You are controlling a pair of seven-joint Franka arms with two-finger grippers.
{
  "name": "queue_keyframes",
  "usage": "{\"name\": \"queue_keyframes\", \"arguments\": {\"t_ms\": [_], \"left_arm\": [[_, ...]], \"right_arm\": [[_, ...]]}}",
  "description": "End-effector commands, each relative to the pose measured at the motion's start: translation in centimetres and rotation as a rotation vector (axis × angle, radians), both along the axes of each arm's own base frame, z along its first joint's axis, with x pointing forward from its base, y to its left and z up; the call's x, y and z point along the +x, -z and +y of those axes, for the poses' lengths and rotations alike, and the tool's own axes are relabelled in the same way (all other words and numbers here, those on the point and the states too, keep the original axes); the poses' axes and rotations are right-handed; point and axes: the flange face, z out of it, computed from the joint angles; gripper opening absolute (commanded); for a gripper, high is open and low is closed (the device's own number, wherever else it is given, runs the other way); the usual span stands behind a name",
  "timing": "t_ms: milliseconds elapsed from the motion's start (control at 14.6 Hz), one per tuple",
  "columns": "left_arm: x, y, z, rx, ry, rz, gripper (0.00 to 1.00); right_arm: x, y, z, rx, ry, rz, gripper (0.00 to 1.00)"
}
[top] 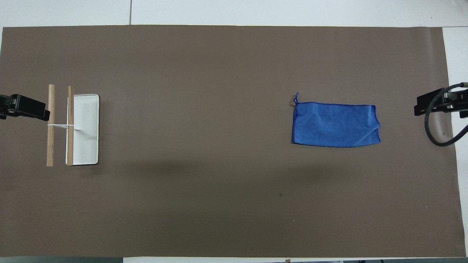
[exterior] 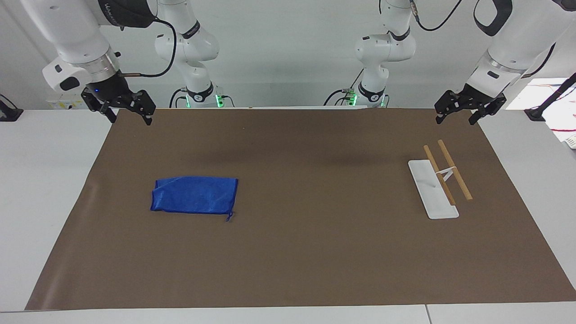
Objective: Right arm passes towel to left arm to hang
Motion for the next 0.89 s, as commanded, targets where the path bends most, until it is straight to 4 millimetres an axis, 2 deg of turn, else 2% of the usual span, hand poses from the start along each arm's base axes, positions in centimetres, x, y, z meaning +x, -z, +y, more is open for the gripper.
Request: {"name": "queue_keyframes", "arguments": {"t_ms": [0,410,615,752,821], "left_arm": [[-0.4,-0.1,0.3,0.003,0.005,0.006,1.0],[-0.4,-0.1,0.3,0.003,0.005,0.008,1.0],[-0.4,-0.1,0.3,0.003,0.005,0.008,1.0],[-0.4,-0.1,0.3,0.003,0.005,0.008,1.0],[-0.4,-0.1,0.3,0.003,0.005,0.008,1.0]], "right_arm": [[0.0,-0.1,-0.1,-0.02,-0.016,-0.008,1.0],[-0.3,0.2,-0.1,-0.014,0.005,-0.002,1.0],[-2.7,5.0,0.2,-0.004,0.009,-0.027,1.0],[-2.2,7.4,0.5,-0.004,0.003,-0.114,1.0],[-2.2,8.9,1.4,-0.003,-0.017,-0.119,1.0]]}}
